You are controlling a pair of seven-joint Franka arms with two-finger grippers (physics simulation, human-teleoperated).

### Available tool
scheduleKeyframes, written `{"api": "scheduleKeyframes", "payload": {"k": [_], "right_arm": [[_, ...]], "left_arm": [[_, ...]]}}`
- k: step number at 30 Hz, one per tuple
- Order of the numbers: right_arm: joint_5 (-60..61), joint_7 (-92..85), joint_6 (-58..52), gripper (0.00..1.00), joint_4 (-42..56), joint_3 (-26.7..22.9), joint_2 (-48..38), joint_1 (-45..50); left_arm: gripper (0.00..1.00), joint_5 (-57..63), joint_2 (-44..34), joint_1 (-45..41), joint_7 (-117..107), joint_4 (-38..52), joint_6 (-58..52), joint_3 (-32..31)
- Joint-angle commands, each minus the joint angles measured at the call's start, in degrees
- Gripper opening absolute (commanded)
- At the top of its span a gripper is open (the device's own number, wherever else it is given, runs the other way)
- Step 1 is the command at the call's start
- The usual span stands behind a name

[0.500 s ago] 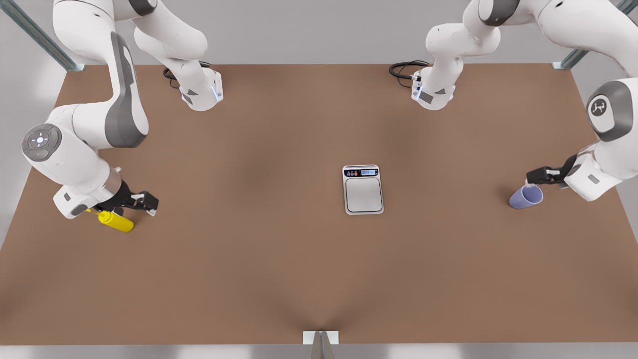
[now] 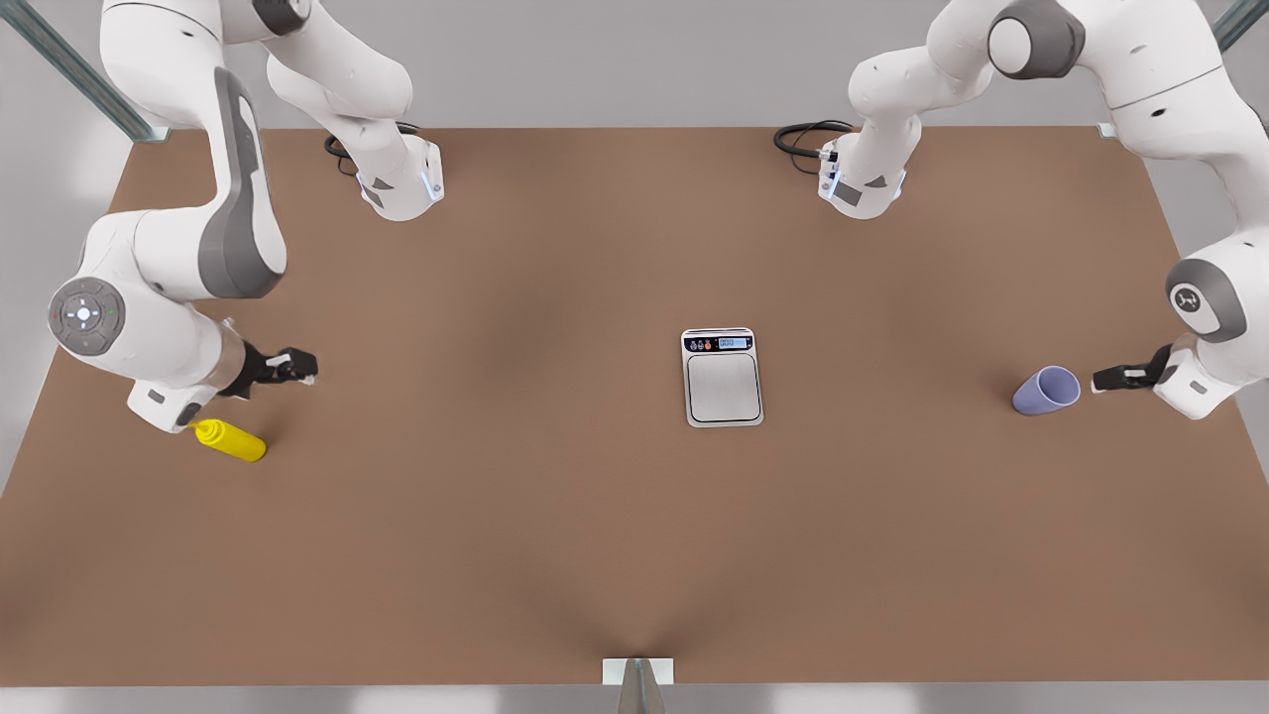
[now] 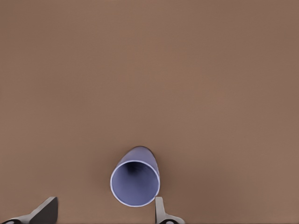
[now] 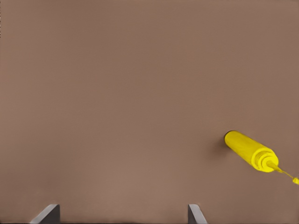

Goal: Move cup to the weight, pick up sauce bottle, pour sauce

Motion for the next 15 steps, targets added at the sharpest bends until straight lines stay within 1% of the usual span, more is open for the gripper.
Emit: {"api": "scheduleKeyframes", "payload": {"k": [1,2,4,5,6,9,10,11,12,14,15], "right_arm": [[1.96,-4.31,0.00,1.00,0.42,0.01,0.39,-1.79],[8.65,-15.22,0.00,1.00,1.47,0.00,3.55,-7.59],[11.55,-30.42,-4.22,1.00,6.84,0.01,5.31,-12.69],[14.62,-37.46,-4.31,1.00,7.19,0.01,5.31,-15.68],[17.53,-42.38,-6.24,1.00,7.28,0.01,5.31,-18.41],[20.78,-53.72,-6.86,1.00,11.15,0.01,8.03,-23.32],[27.10,-58.90,-6.85,1.00,12.37,0.01,13.74,-25.88],[29.83,-63.91,-6.94,1.00,15.01,0.01,18.93,-27.37],[33.70,-71.21,-6.94,1.00,15.63,0.01,21.83,-29.65],[37.03,-72.36,-6.86,1.00,15.80,0.01,25.79,-31.85],[41.08,-72.62,-6.86,1.00,15.80,-0.08,27.28,-33.43]], "left_arm": [[1.00,-1.45,0.09,0.12,0.10,-0.30,0.35,0.01],[1.00,-2.16,0.36,0.21,0.02,-1.18,0.35,0.10],[1.00,-2.16,1.85,1.35,0.10,-1.27,0.35,0.18],[1.00,-2.16,2.55,2.14,0.54,-1.27,0.35,0.18],[1.00,-2.16,4.05,2.40,1.42,-1.18,0.35,0.27],[1.00,-2.16,5.19,3.11,1.51,-1.35,1.93,0.27],[1.00,-2.16,5.10,3.11,1.51,-2.49,3.59,0.27],[1.00,-2.16,5.02,3.11,1.42,-4.95,7.54,0.27],[1.00,-2.16,5.02,3.11,1.42,-6.98,11.06,0.27],[1.00,-2.16,5.10,3.11,1.42,-7.68,11.77,0.27],[1.00,-2.16,5.10,3.11,1.42,-7.77,11.77,0.27]]}}
